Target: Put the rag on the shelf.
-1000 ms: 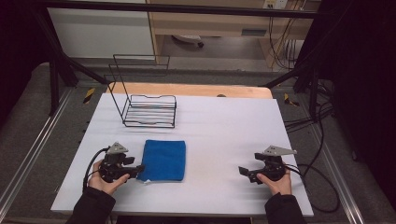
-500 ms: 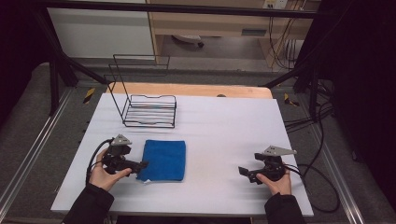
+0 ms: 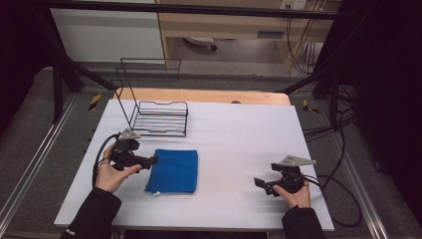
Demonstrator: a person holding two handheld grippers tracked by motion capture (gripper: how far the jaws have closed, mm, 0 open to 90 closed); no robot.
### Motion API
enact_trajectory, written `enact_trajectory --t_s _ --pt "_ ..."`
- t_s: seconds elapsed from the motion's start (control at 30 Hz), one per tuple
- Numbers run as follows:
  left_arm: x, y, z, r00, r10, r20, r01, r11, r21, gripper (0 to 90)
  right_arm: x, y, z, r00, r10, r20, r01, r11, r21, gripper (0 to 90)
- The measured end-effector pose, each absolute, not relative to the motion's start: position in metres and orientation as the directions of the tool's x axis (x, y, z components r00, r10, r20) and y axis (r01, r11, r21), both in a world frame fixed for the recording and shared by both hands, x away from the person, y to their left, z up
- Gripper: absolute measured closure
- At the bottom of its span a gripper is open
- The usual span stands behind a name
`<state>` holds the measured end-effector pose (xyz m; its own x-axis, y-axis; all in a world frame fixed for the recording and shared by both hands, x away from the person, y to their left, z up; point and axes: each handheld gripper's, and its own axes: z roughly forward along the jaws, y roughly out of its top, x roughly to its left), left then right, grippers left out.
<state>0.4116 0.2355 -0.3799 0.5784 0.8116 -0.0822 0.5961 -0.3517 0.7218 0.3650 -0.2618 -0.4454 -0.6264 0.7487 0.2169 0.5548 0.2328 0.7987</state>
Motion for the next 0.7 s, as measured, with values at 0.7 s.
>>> enact_trajectory --t_s 0.7 --pt "0.442 0.233 -0.417 0.521 0.849 -0.092 0.644 -0.320 0.695 43.2 0.366 -0.261 -0.446 -0.630 0.745 0.218 0.558 0.239 0.794 1.1"
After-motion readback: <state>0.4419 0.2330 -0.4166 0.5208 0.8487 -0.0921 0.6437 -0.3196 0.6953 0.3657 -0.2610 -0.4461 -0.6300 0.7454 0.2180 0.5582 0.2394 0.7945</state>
